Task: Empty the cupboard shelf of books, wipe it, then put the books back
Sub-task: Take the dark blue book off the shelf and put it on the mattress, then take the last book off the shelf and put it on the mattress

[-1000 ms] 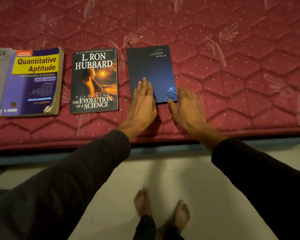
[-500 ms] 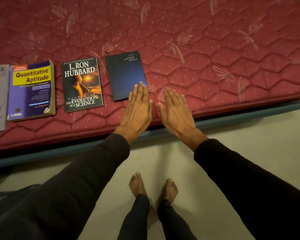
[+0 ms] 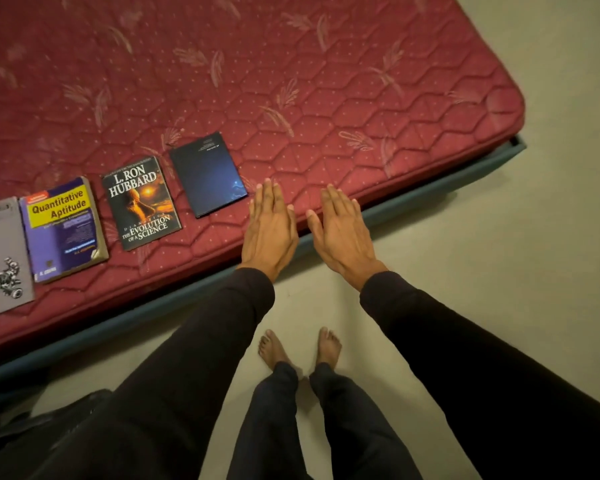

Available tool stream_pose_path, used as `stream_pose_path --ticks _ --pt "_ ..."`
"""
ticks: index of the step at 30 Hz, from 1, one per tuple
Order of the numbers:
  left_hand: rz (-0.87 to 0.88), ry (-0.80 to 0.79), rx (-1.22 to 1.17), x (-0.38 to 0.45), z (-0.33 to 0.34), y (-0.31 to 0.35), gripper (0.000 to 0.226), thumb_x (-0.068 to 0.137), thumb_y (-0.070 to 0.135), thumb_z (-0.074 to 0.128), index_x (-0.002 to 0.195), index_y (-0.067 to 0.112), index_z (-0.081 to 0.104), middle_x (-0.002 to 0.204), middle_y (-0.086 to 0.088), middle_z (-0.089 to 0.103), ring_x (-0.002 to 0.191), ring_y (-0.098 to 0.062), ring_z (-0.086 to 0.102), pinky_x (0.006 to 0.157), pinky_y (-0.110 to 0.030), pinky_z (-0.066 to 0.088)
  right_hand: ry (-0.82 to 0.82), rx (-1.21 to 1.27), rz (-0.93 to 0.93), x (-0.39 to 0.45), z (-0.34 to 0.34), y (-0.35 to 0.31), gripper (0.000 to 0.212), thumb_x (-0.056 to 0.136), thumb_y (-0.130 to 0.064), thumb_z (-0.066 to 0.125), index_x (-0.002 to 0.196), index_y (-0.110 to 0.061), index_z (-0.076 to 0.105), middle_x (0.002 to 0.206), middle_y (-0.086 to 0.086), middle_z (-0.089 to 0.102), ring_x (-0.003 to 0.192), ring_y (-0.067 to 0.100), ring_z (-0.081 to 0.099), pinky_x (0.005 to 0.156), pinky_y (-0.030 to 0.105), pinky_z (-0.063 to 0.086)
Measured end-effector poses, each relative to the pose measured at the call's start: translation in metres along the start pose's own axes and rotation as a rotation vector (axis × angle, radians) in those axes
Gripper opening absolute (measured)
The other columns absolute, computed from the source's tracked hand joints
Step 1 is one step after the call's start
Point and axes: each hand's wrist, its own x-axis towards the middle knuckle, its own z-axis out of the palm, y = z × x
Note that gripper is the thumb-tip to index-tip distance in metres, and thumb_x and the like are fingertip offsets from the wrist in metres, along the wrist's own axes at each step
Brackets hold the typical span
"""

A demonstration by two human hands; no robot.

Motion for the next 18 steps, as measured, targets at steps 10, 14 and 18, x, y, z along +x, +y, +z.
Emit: stream_pose_path --ticks 10,14,18 --pt "0.176 -0.067 0.079 0.008 -0.026 0.055 0.054 0.106 0.023 0.023 0.152 -0.004 0.012 0.161 -0.021 0.009 0.151 -0.03 0.004 0.123 -0.041 0.005 0.128 0.058 0.139 -0.024 -0.059 0.013 0.059 0.104 -0.039 0.03 0.151 -0.004 0.025 0.159 0.014 0.023 0.149 0.026 0.016 0.122 0.042 0.008" --pt "0.264 -0.123 0.089 0.01 -0.039 0.078 0.055 0.106 0.024 0.023 0.153 -0.003 0.01 0.162 -0.02 0.007 0.151 -0.029 0.002 0.122 -0.039 0.002 0.195 0.075 0.214 -0.04 -0.077 0.01 0.058 0.105 -0.039 0.03 0.151 -0.005 0.025 0.159 0.014 0.023 0.149 0.026 0.017 0.122 0.042 0.008" --pt "0.375 -0.158 0.11 0.007 -0.049 0.101 0.054 0.107 0.023 0.023 0.153 -0.003 0.011 0.162 -0.02 0.007 0.151 -0.029 0.002 0.122 -0.039 0.002 0.274 0.079 0.295 -0.059 -0.092 0.011 0.058 0.105 -0.039 0.03 0.152 -0.005 0.024 0.159 0.014 0.023 0.149 0.025 0.016 0.122 0.042 0.009"
